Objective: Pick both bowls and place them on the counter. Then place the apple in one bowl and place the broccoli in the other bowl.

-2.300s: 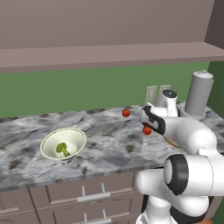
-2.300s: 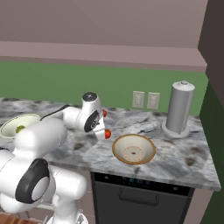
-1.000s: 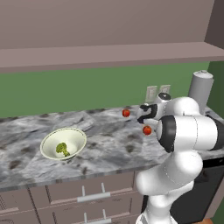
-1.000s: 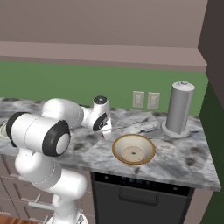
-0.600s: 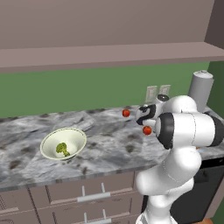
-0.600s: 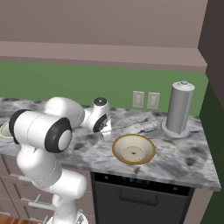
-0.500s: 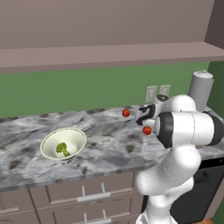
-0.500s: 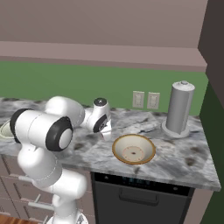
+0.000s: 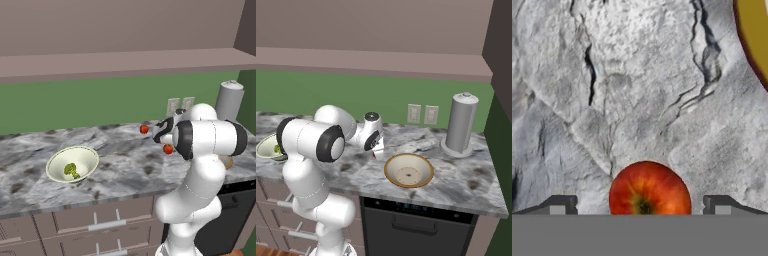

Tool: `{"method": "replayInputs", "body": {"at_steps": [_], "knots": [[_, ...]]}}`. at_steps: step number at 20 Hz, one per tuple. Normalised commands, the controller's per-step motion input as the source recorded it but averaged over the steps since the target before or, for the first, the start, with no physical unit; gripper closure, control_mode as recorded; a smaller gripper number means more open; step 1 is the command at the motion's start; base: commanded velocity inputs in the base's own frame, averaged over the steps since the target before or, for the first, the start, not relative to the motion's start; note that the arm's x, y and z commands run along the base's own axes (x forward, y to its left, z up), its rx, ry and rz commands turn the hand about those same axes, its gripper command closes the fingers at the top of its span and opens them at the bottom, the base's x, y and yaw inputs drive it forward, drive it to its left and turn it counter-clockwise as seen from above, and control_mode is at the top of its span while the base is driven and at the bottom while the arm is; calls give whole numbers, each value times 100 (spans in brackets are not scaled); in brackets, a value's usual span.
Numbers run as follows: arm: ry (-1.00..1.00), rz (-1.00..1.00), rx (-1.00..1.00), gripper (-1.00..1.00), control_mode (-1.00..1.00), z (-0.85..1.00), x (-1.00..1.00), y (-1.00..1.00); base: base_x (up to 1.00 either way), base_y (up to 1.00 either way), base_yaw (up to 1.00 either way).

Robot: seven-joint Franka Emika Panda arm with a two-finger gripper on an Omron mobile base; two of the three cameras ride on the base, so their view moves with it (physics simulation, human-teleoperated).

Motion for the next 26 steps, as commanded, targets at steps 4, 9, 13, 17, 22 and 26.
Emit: {"method": "replayInputs", "body": {"at_steps": [4, 9, 13, 17, 22, 26], "knots": [[3, 0, 0, -100, -100, -19, 18, 0, 0, 0, 0], [2, 0, 1, -100, -100, -20, 13, 0, 0, 0, 0], [1, 0, 4, -100, -100, -20, 4, -3, 0, 0, 0], [0, 0, 5, -100, -100, -15, -13, 0, 0, 0, 0], [0, 0, 1, -100, -100, -10, -23, 2, 0, 0, 0], [1, 0, 0, -100, -100, -8, -3, 16, 0, 0, 0]]}}
